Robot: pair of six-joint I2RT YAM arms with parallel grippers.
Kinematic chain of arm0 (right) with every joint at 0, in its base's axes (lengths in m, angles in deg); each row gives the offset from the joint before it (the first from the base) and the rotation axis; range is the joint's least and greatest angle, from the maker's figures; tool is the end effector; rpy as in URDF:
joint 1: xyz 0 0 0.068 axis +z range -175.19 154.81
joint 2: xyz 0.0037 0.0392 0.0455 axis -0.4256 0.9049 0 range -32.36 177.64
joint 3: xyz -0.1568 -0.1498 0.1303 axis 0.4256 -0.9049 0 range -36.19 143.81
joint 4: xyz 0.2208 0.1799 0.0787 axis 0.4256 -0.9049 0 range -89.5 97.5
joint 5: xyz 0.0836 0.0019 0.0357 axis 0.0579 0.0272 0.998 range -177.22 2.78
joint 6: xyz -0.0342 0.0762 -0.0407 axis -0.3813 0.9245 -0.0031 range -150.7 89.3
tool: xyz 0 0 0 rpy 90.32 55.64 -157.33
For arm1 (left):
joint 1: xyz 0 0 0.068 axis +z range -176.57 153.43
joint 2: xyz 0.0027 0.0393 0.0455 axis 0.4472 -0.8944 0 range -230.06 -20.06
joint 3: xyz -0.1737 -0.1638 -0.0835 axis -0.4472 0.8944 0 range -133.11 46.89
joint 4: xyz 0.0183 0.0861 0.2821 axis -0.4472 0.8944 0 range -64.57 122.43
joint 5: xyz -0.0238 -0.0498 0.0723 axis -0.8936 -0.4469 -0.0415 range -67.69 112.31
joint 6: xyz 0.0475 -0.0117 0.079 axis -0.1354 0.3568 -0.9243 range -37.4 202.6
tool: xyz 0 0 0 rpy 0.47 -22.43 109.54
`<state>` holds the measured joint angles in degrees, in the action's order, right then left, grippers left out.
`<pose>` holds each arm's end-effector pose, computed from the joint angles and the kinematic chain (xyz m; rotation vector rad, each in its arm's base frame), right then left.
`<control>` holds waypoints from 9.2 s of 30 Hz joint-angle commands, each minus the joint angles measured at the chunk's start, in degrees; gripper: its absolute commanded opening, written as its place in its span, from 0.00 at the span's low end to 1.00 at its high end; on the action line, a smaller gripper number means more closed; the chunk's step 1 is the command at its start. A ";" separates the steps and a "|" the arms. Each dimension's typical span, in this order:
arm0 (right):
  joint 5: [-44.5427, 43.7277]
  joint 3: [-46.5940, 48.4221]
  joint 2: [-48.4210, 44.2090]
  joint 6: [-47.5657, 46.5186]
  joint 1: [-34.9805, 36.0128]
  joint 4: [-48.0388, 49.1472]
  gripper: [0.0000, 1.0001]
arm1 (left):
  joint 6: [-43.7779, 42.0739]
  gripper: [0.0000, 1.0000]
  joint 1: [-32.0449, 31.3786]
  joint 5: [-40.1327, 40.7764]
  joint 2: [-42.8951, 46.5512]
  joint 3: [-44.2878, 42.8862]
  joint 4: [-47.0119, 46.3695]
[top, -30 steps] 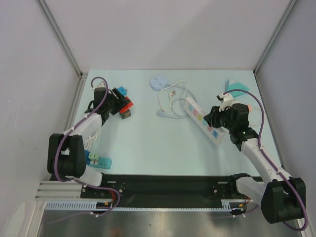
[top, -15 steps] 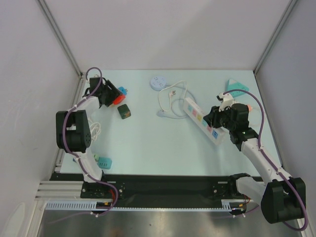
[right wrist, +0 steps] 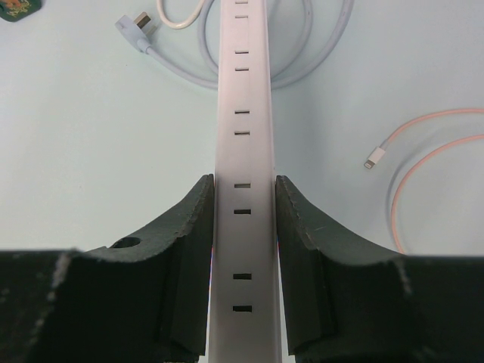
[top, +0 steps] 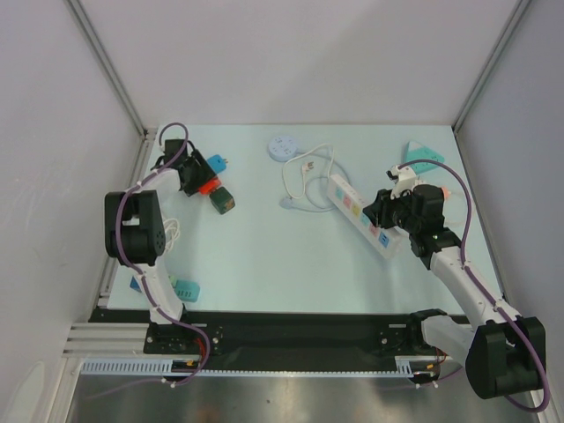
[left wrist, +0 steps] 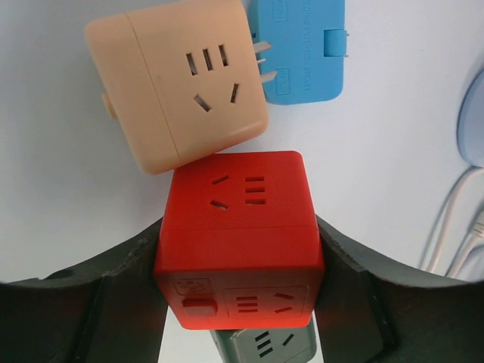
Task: Pull the plug off the socket
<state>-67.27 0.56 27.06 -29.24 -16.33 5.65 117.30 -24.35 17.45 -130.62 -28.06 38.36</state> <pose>0.3093 0.0771 0.2069 -0.3526 1.9697 0.4631 0.4730 0.0113 0.1086 -0.7371 2.3324 -0.3586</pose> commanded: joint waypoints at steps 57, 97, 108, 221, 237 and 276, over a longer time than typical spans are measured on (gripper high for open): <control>12.30 34.00 52.55 22.19 -3.32 22.41 0.00 | -6.67 1.00 -10.39 -11.40 63.63 35.85 -3.52; 35.25 17.93 4.14 -23.15 1.33 -21.01 0.91 | 8.01 1.00 -6.53 16.36 62.76 31.46 20.01; 40.35 12.99 2.28 -21.58 -2.36 -18.02 0.97 | 17.68 0.99 -6.61 23.76 57.39 19.77 40.49; 16.45 6.23 13.70 3.21 23.21 -2.02 1.00 | 48.62 0.00 -45.55 16.73 47.48 44.64 -29.62; 14.86 8.42 21.09 3.21 23.74 -3.78 0.87 | 52.66 0.00 -46.78 14.97 37.88 40.51 -39.56; 35.16 8.78 11.69 -5.94 -1.39 -7.21 0.00 | 14.53 0.00 -26.85 12.17 61.86 42.00 -6.89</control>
<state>-39.80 8.67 41.85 -32.33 -17.22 -4.62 138.15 -57.59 29.23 -71.52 13.79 23.95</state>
